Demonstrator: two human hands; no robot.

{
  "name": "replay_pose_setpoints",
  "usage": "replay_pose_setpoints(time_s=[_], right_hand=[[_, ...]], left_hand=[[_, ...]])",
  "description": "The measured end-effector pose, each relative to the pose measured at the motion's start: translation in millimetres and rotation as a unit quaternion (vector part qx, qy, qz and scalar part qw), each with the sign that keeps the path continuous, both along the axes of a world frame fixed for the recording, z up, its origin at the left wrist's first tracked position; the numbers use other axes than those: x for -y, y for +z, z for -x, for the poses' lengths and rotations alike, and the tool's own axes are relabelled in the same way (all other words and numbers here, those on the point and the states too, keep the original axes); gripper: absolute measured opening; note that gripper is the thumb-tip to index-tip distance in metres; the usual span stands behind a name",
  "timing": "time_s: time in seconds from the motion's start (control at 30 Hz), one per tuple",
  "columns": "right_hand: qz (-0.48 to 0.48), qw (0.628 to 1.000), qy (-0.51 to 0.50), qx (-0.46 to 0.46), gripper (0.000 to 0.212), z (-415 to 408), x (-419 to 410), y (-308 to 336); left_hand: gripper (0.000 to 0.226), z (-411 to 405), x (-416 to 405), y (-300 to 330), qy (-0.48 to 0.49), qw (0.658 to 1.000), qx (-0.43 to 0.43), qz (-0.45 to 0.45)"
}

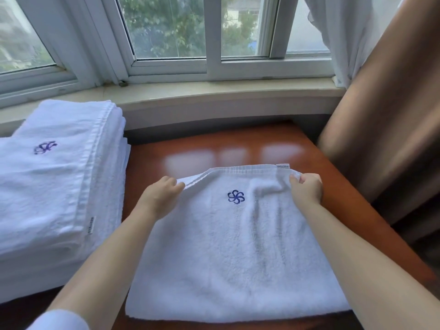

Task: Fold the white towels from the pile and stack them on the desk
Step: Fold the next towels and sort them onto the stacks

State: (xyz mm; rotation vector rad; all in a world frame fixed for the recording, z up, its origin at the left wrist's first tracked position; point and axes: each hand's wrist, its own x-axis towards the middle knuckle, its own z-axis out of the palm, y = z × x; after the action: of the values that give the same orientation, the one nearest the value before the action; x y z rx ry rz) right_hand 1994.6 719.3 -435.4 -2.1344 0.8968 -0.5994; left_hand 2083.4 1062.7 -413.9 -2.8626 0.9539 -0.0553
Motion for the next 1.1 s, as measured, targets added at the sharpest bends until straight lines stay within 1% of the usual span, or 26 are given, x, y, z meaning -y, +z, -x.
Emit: replay_pose_setpoints(time_s=[0.07, 0.1, 0.17, 0.27, 0.37, 0.43, 0.53, 0.6, 0.7, 0.83, 0.93, 1.0, 1.1], right_hand=[[0.007, 1.000, -0.001, -0.006, 0.052, 0, -1, 3], [0.012, 1.000, -0.004, -0.011, 0.052, 1, -1, 5], [0.016, 1.000, -0.018, -0.017, 0.050, 3, 1, 10], [0.022, 0.998, -0.043, -0.037, 0.042, 7, 3, 17], [0.017, 0.996, -0.063, -0.054, 0.030, 12, 3, 30], [0.018, 0.995, -0.072, -0.068, 0.029, 15, 3, 43], [0.057, 0.993, -0.054, -0.093, 0.029, 26, 6, 66], [0.068, 0.992, -0.051, -0.091, 0.030, 37, 9, 82], [0.076, 0.993, -0.062, -0.064, 0.030, 53, 11, 107], [0.064, 0.996, -0.066, -0.018, 0.027, 71, 12, 147], [0.066, 0.996, -0.051, 0.018, 0.028, 84, 10, 177], [0.072, 0.995, -0.055, 0.030, 0.027, 92, 6, 192], [0.078, 0.994, -0.057, 0.051, 0.025, 101, 2, 211]], left_hand=[[0.024, 2, -1, 5, -0.028, 0.999, 0.015, -0.001], [0.027, 3, -2, 8, -0.035, 0.999, 0.018, -0.021], [0.028, 3, -3, 14, -0.031, 0.997, 0.025, -0.064], [0.027, 6, -7, 21, -0.002, 0.994, 0.042, -0.098], [0.023, 8, -10, 30, 0.057, 0.995, 0.043, -0.065], [0.021, 5, -12, 41, 0.095, 0.995, 0.030, -0.031], [0.027, 6, -18, 61, 0.163, 0.985, 0.005, 0.054], [0.028, 12, -21, 78, 0.178, 0.977, 0.010, 0.115], [0.026, 26, -27, 108, 0.185, 0.963, 0.017, 0.196], [0.031, 37, -32, 151, 0.183, 0.945, 0.063, 0.263], [0.027, 51, -37, 179, 0.188, 0.926, 0.104, 0.310], [0.027, 60, -39, 195, 0.187, 0.920, 0.118, 0.324], [0.029, 72, -45, 213, 0.188, 0.918, 0.144, 0.319]])
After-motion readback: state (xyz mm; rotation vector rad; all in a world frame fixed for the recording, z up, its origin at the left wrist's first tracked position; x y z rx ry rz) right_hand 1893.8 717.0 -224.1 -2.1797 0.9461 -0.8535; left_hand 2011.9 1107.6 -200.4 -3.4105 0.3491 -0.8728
